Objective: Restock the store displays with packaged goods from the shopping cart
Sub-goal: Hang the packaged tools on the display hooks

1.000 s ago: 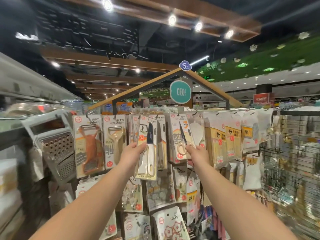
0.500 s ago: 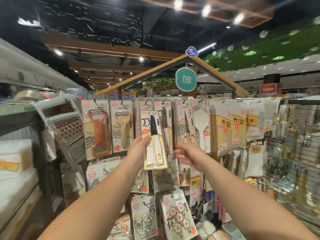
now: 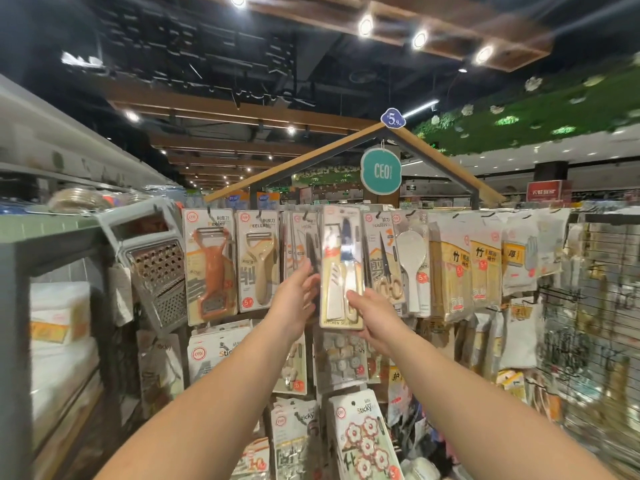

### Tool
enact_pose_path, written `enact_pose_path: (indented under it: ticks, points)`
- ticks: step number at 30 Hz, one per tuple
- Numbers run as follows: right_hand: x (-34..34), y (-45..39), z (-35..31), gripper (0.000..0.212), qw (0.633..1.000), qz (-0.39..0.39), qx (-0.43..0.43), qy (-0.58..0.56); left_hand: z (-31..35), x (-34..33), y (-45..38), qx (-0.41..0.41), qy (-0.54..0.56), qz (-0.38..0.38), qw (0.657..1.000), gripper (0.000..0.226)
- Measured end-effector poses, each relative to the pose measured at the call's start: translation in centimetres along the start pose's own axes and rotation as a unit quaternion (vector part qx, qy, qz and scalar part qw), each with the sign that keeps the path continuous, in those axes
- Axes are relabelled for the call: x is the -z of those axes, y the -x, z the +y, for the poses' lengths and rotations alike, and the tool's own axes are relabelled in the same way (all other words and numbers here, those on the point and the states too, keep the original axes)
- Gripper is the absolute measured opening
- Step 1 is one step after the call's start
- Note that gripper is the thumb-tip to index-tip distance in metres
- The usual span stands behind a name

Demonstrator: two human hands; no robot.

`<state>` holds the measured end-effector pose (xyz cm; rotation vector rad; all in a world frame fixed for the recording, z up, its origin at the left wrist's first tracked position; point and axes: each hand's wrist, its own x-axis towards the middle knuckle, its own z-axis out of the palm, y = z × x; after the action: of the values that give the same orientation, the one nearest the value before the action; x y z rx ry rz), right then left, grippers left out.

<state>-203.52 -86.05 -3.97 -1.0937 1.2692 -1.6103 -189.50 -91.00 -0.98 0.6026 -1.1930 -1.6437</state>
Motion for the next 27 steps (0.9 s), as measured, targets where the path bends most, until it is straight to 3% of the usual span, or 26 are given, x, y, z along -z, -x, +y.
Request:
enact_pose_path:
  ticks: [5, 8, 12, 15, 27]
  points:
    - [0.7, -1.1, -1.3, 0.029, 0.998, 0.058, -0.006, 0.035, 0.5, 0.7, 0.0, 0.023, -0.007, 0.000, 1.000, 0.044]
    - [0.6, -1.5, -1.9, 0.017, 0.997, 0.054, -0.008, 0.054, 0.5, 1.6, 0.1, 0.030, -0.018, -0.002, 0.999, 0.050]
    - [1.6, -4.7, -0.8, 0.057, 0.995, 0.055, -0.005, 0.089, 0.7, 2.5, 0.4, 0.032, -0.027, 0.015, 0.999, 0.041]
    - [0.4, -3.0, -1.8, 0.049, 0.990, 0.079, -0.015, 0.112, 0.9, 3.1, 0.7, 0.040, -0.037, 0.021, 0.998, 0.039]
    - [0.8, -4.9, -1.5, 0.058, 0.977, 0.112, -0.003, 0.184, 0.5, 3.7, 0.4, 0.064, -0.083, 0.019, 0.994, 0.038]
